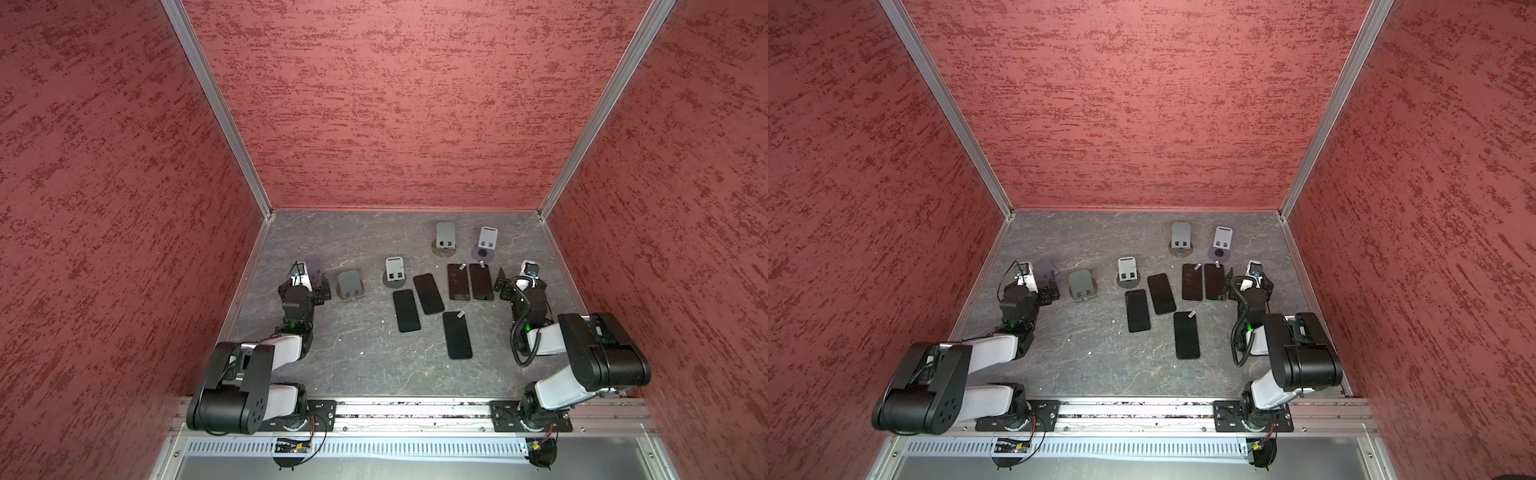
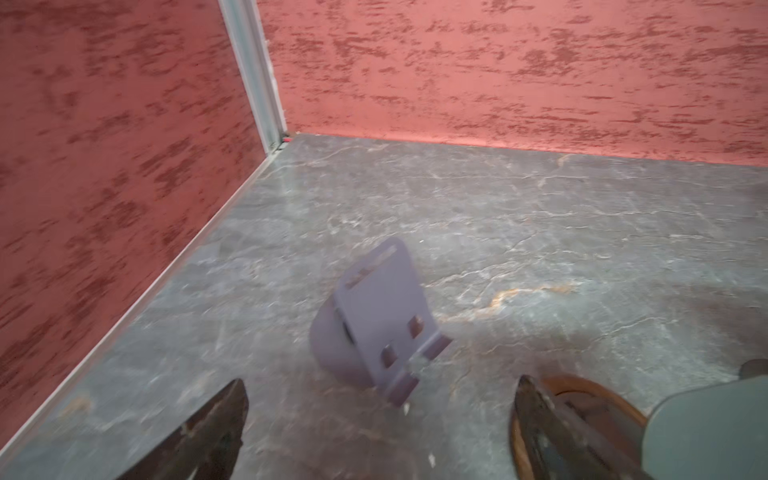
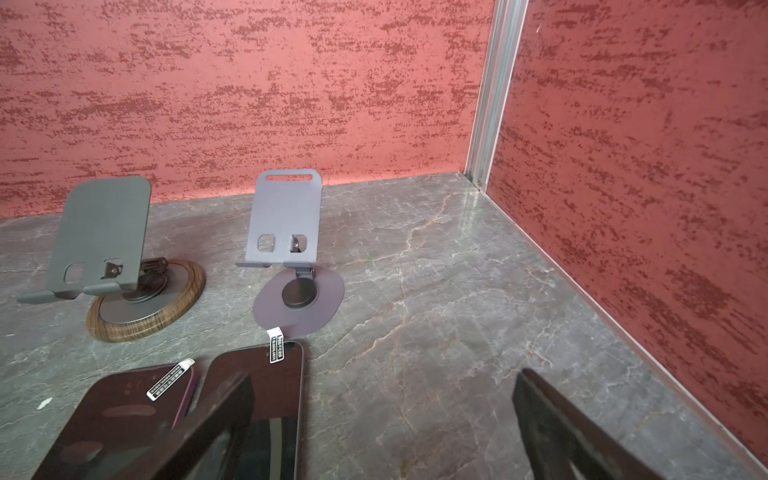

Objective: Remove the phone from the phone stand

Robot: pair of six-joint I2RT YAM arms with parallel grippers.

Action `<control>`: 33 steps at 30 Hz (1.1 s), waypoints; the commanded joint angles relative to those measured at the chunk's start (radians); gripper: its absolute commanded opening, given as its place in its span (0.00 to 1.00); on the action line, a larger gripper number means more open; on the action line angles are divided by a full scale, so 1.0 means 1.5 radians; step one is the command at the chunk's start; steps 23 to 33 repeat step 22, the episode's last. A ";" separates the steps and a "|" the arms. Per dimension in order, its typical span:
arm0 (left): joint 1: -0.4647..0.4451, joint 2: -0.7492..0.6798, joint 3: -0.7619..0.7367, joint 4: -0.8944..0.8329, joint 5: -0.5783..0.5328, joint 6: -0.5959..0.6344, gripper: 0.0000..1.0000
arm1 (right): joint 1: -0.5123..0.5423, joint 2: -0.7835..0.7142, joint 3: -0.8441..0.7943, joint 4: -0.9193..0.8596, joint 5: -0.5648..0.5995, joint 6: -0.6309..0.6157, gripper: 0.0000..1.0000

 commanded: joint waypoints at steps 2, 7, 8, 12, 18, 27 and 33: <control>0.006 0.096 0.024 0.150 0.074 0.027 0.99 | -0.004 0.000 0.009 0.035 -0.005 -0.001 0.99; 0.032 0.113 0.067 0.064 0.087 -0.008 0.99 | -0.005 0.000 0.009 0.035 -0.003 -0.001 0.99; 0.041 0.122 0.068 0.079 0.093 -0.015 1.00 | -0.005 0.000 0.009 0.035 -0.003 -0.001 0.99; 0.050 0.116 0.072 0.055 0.102 -0.025 0.99 | -0.004 0.000 0.009 0.034 -0.003 -0.001 0.99; 0.049 0.117 0.072 0.059 0.100 -0.025 0.99 | -0.004 0.001 0.011 0.030 -0.004 -0.001 0.99; 0.049 0.117 0.072 0.060 0.100 -0.025 0.99 | -0.005 0.001 0.011 0.031 -0.004 0.000 0.99; 0.049 0.117 0.072 0.060 0.100 -0.025 0.99 | -0.005 0.001 0.011 0.031 -0.004 0.000 0.99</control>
